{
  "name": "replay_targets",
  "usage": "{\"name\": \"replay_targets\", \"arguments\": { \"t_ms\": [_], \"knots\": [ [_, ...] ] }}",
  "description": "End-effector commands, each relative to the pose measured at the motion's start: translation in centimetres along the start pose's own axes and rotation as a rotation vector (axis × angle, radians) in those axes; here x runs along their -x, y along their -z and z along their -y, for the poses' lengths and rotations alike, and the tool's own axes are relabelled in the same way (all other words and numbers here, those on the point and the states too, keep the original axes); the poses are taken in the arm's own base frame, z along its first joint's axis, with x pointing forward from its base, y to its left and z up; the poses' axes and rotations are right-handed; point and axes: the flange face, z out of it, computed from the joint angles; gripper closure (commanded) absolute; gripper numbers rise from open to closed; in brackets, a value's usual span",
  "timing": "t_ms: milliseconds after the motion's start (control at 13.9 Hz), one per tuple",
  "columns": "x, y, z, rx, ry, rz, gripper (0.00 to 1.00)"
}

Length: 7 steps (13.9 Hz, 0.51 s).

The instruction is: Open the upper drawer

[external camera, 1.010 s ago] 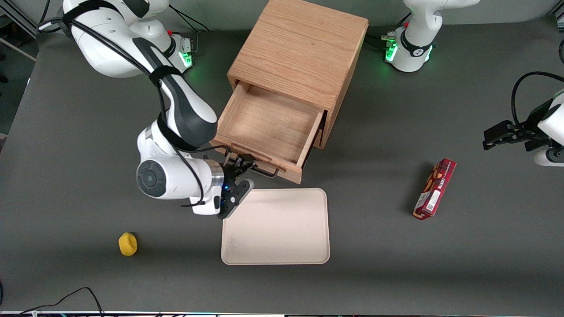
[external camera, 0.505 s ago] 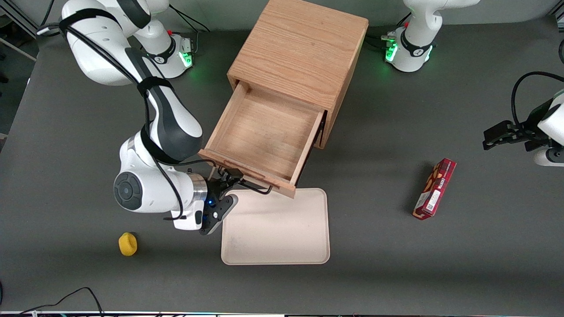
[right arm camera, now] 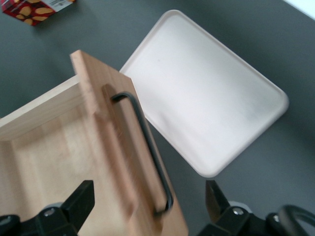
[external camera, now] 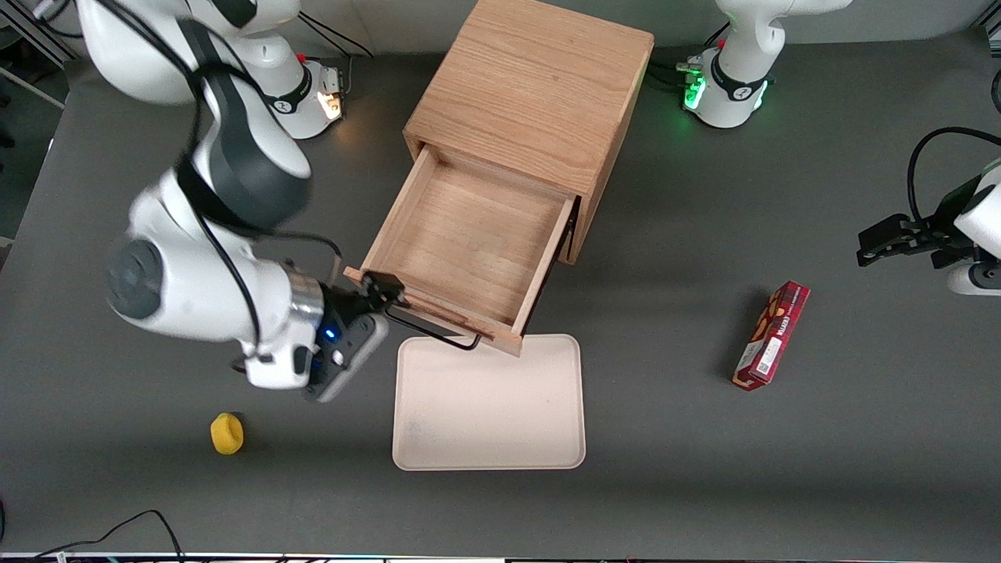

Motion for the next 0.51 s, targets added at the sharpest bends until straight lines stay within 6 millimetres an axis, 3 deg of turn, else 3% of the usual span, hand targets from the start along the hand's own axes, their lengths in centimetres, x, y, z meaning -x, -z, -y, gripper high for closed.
{"name": "replay_targets", "arguments": {
  "t_ms": [0,144,216,361,433],
  "knots": [
    [2.6,4.5,2.2,0.101,-0.135,0.007,0.00],
    [5.2,8.5,3.1,0.119,-0.288,0.008,0.00],
    [7.2,11.0,2.2,0.136,-0.414,0.010,0.00],
    [12.1,16.4,0.4,0.179,-0.568,0.036,0.00],
    [15.5,18.4,0.1,0.196,-0.615,0.110,0.00]
  ]
}}
